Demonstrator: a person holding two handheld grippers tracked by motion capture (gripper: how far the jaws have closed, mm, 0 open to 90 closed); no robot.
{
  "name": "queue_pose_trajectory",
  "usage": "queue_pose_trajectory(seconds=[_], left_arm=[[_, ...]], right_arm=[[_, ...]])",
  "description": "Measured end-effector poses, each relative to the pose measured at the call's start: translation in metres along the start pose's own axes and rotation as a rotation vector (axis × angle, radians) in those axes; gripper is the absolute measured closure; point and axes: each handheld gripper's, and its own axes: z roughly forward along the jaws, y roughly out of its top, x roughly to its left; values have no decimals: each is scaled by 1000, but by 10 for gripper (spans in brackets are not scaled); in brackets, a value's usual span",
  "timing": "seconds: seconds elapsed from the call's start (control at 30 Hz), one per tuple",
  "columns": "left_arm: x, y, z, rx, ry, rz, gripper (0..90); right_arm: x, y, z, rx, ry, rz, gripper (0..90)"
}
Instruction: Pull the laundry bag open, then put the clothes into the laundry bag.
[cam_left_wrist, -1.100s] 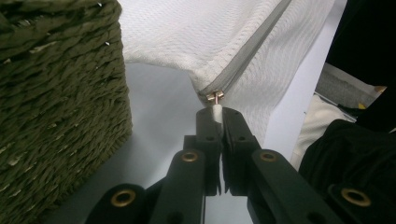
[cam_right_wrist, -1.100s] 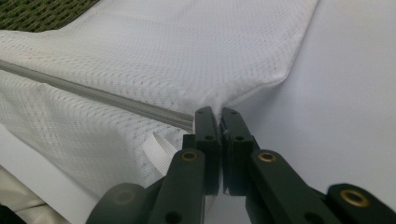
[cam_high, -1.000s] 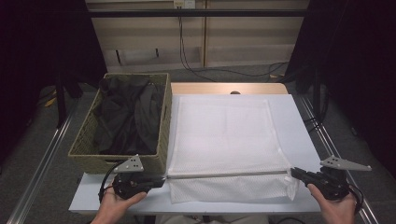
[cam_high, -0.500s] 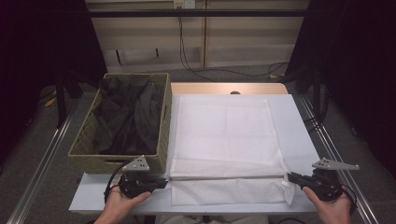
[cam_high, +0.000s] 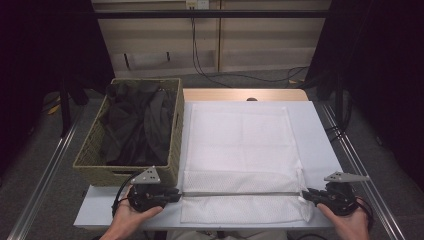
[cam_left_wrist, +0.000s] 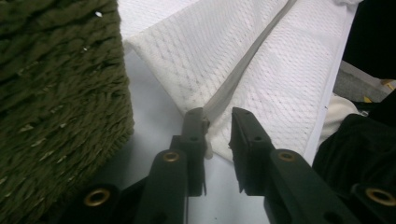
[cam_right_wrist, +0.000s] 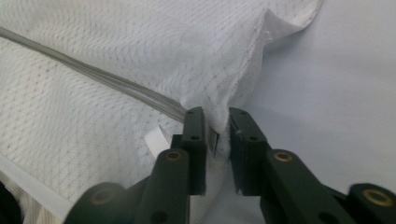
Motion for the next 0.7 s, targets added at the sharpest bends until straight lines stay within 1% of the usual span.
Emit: queue_pose_trajectory(seconds=[0.03, 0.1, 0.13, 0.17, 0.2, 0.23, 0.27, 0.3, 0.33, 0.4, 0.43, 0.47, 0.5, 0.53, 0.6, 0.67, 0.7], left_arm=[[0, 0, 0, -5, 6, 9, 712], [0, 1, -1, -29, -11, 16, 667], [0, 1, -2, -34, -4, 17, 624], [-1, 1, -3, -50, 5, 24, 591], [-1, 1, -5, -61, -8, 27, 572], [-1, 1, -7, -75, -9, 29, 560], [-2, 1, -8, -88, -1, 26, 524], [-3, 1, -9, -106, 3, 22, 483], [-5, 2, -11, -118, 13, 21, 434], [-8, 2, -13, -145, 18, 34, 405], [-10, 2, -14, -155, 29, 36, 392], [-12, 2, -15, -156, 46, 38, 344], [-14, 2, -16, -159, 51, 34, 310], [-16, 2, -17, -168, 54, 29, 301], [-21, 1, -20, -180, 77, 35, 258], [-24, 0, -20, -189, 77, 41, 232], [-26, 0, -20, -192, 82, 37, 226]], right_arm=[[0, 0, -1, 3, -4, 5, 746], [0, 2, -3, -25, -13, 13, 675], [-1, 3, -5, -47, -15, 9, 631], [-1, 3, -7, -68, -20, 15, 618], [0, 4, -12, -119, -30, 9, 583], [1, 6, -15, -151, -25, 4, 558], [1, 7, -17, -175, -7, 0, 523], [2, 7, -18, -175, 4, -6, 497], [4, 8, -17, -172, 18, -9, 492], [8, 8, -16, -171, 40, -33, 472], [11, 9, -15, -170, 47, -41, 458], [14, 9, -15, -179, 52, -48, 451], [18, 10, -15, -188, 61, -57, 446], [21, 11, -14, -192, 72, -63, 437], [27, 14, -11, -182, 88, -72, 419], [34, 19, -7, -180, 94, -74, 390], [38, 23, -5, -181, 108, -71, 388]])
